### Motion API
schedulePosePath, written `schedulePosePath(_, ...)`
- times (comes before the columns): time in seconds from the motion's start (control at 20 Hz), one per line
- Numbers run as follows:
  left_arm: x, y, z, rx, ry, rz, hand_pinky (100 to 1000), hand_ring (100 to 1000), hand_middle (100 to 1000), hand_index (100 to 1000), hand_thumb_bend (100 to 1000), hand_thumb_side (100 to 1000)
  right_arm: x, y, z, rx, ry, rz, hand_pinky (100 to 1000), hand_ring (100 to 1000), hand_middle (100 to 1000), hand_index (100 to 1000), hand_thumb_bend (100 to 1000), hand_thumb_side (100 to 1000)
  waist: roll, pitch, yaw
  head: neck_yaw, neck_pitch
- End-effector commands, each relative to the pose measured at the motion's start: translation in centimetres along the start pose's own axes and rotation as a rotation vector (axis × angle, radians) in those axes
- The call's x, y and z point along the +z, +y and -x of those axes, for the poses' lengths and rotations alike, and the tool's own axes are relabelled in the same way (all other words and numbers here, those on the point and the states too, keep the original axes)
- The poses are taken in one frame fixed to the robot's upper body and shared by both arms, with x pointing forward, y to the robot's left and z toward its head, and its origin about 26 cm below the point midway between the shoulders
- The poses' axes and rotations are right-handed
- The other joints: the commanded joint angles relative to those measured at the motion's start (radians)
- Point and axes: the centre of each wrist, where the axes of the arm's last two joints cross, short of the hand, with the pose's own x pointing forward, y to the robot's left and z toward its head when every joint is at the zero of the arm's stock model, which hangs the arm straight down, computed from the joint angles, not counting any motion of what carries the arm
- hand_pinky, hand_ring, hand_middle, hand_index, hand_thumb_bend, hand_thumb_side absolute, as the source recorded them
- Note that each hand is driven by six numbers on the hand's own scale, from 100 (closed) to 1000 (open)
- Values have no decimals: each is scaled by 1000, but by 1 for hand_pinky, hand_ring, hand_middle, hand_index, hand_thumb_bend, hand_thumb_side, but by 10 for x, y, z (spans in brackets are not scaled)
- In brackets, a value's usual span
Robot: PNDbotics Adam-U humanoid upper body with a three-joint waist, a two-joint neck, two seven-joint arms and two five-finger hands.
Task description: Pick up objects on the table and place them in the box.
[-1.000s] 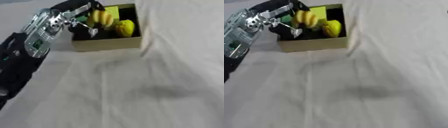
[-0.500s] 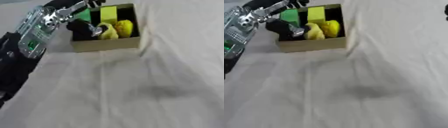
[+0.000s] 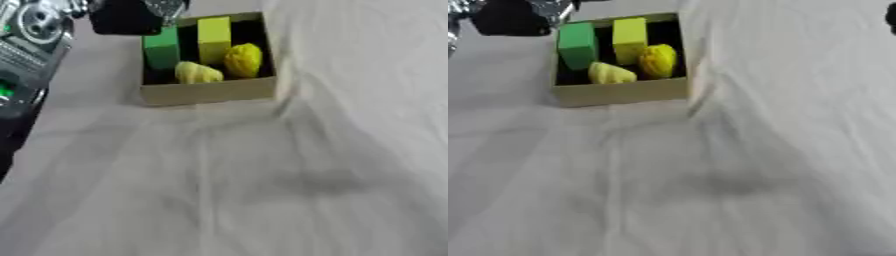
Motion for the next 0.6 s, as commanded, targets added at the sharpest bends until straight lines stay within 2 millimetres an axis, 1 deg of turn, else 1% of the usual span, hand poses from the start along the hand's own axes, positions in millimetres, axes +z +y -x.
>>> schedulePosePath(0.05, 23, 35, -15, 44, -73, -209, 761, 761, 740, 873, 100, 586, -11, -7, -5, 2, -37, 1, 925, 881, 701, 838, 100, 621, -7, -30, 3, -8, -7)
schedulePosePath(0.15, 41, 43, -20, 100, -106, -325, 753, 759, 732, 867, 100, 602, -15, -9, -6, -4, -55, 19, 923, 881, 705, 838, 100, 614, -10, -29, 5, -13, -10)
schedulePosePath(0.25, 55, 48, -23, 161, -131, -439, 739, 747, 725, 863, 100, 598, -18, -11, -6, -13, -71, 38, 922, 880, 710, 843, 100, 614, -15, -28, 8, -17, -12)
schedulePosePath(0.45, 74, 48, -10, 291, -173, -664, 725, 737, 718, 861, 100, 594, -24, -12, -6, -37, -108, 70, 918, 877, 723, 855, 100, 606, -27, -28, 11, -21, -16)
schedulePosePath(0.6, 83, 44, -1, 359, -207, -776, 721, 733, 715, 857, 100, 586, -27, -11, -5, -56, -126, 83, 919, 875, 721, 858, 100, 619, -35, -26, 12, -20, -19)
